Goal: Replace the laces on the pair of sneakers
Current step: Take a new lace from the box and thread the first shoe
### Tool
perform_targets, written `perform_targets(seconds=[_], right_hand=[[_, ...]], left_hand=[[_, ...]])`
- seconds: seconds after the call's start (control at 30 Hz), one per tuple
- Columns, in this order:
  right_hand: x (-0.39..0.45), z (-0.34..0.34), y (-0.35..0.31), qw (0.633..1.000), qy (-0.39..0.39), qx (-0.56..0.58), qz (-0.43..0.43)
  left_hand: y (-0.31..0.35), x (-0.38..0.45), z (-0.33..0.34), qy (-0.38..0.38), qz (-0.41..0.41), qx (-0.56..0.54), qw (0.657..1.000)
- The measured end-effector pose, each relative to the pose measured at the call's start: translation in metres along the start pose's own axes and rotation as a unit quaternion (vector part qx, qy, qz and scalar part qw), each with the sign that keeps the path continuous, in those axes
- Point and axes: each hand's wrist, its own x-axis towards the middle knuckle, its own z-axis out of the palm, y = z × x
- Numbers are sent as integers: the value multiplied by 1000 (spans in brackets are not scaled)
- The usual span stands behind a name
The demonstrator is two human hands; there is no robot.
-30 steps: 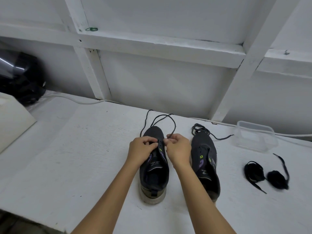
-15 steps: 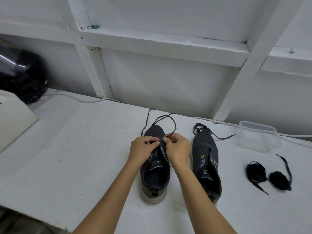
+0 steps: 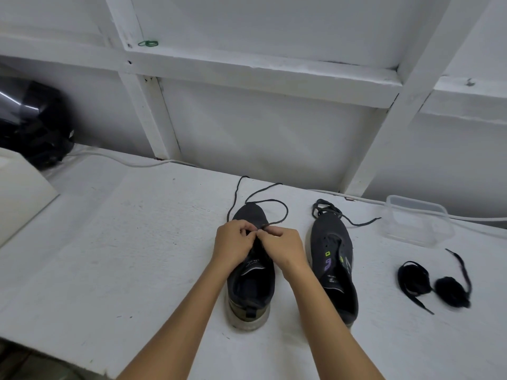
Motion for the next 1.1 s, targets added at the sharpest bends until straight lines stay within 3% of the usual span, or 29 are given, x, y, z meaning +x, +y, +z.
perform_targets(seconds=[0.17,0.27,0.37,0.5,0.6,0.67,0.77,0.97,1.1], right_hand=[[-7,-2,-5,998,-16,-42,-36],[-13,4,-6,994,20,-95,-60],[-14,7,-1,992,66,-95,-40],[-17,12,-3,988,75,-130,-22],[-17,12,-10,962,104,-221,-124],[-9,11,-20,949,62,-243,-192],[5,8,-31,956,10,-222,-191],[18,-1,-28,986,-11,-79,-148],[20,0,-27,987,-41,-38,-152]], left_hand=[[-1,3,-7,-63,10,6,998],[-6,4,-17,-89,-13,-54,994],[-8,6,-32,-79,-35,-161,983],[-6,6,-43,-66,-17,-179,981],[1,9,-44,-69,-9,-178,982],[6,13,-46,-71,0,-182,981],[12,16,-49,-75,-8,-225,971],[7,11,-50,-97,-57,-406,907],[9,12,-41,-54,-56,-400,913]])
